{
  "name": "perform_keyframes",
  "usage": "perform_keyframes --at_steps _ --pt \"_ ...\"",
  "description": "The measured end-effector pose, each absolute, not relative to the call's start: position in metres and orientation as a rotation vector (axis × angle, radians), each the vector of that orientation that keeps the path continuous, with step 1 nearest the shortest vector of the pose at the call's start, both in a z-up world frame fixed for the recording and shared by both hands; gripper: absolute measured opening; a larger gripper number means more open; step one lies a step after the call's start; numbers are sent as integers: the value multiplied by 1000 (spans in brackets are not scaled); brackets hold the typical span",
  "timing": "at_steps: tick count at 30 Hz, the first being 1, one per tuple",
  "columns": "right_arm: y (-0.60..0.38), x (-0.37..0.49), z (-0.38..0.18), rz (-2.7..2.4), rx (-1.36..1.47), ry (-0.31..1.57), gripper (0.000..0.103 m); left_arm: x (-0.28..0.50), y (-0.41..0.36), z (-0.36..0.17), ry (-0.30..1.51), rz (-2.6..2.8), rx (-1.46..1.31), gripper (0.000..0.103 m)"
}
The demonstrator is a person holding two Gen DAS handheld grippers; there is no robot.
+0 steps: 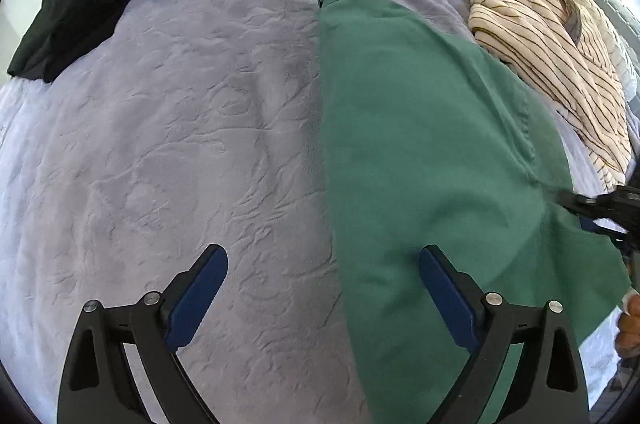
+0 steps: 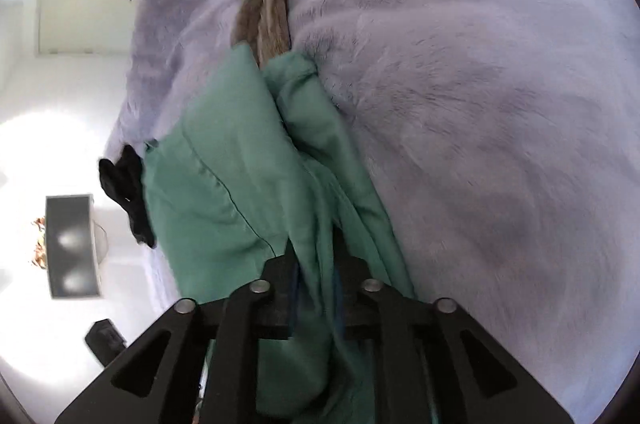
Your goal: Fold large clothes
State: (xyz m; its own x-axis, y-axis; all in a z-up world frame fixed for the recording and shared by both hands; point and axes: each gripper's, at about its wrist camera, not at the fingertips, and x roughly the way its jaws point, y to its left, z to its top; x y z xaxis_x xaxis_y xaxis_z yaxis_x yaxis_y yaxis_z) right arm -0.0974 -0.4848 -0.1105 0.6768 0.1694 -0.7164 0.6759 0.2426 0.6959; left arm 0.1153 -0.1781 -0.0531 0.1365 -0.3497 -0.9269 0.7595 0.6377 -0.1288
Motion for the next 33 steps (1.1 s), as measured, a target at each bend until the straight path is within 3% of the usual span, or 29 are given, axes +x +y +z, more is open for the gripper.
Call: perform_keyframes --at_steps 2,7,9,10,11,20,27,33 --pt "-476 -109 -86 -408 1242 803 52 117 -169 -47 1176 -834 445 97" --pt "-437 -126 -27 -314 1063 779 55 109 -156 -31 1209 -883 416 97" --pt "-423 -118 -26 -291 978 872 55 97 -158 -31 1229 -907 414 97" --pt "-417 -106 -32 -302 930 927 42 91 -158 -32 1235 -910 424 97" --pt "-410 -103 -36 -311 895 967 1 84 -157 -36 1243 -906 439 97" --pt "-409 -187 -132 -489 1198 974 2 64 -125 -76 1329 -877 438 103" --pt "-405 -196 -103 -522 1156 1000 2 53 -125 -63 1265 -861 524 103" --pt "-400 -187 -41 -483 1045 867 4 55 -123 -63 1303 -819 491 103"
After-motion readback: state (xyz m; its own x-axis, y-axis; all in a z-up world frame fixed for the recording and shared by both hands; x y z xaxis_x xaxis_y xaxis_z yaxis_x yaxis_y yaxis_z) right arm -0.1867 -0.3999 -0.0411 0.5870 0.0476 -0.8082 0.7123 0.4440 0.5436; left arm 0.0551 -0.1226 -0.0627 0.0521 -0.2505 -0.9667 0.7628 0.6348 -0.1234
